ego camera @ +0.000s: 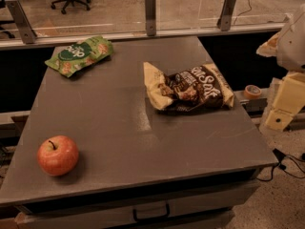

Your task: Move green rice chip bag near apple

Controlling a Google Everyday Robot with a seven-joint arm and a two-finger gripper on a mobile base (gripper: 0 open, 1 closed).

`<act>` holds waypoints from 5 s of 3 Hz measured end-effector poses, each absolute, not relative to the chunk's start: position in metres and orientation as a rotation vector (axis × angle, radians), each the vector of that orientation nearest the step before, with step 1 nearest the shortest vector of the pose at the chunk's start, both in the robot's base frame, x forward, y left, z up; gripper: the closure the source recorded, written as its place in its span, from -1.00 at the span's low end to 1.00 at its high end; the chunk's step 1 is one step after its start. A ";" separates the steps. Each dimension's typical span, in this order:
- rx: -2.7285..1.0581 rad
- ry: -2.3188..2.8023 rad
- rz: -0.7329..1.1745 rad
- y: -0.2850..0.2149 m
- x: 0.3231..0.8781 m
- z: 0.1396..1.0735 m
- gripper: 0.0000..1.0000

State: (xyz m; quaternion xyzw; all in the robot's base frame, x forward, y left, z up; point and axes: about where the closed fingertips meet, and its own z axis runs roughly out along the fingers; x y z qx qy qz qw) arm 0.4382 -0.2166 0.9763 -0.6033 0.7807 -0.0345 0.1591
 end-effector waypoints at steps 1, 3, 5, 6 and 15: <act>-1.724 2.231 -0.099 -0.217 0.438 0.976 -1.00; -1.823 1.875 0.061 -0.119 0.528 0.961 -1.00; -1.788 1.627 0.071 -0.025 0.598 0.987 -1.00; -1.788 1.627 0.072 -0.025 0.598 0.987 -1.00; -0.892 1.754 0.656 0.168 0.820 0.893 -1.00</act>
Offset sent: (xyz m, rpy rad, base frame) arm 0.0678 0.0520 -0.0269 0.1551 -0.0594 0.1736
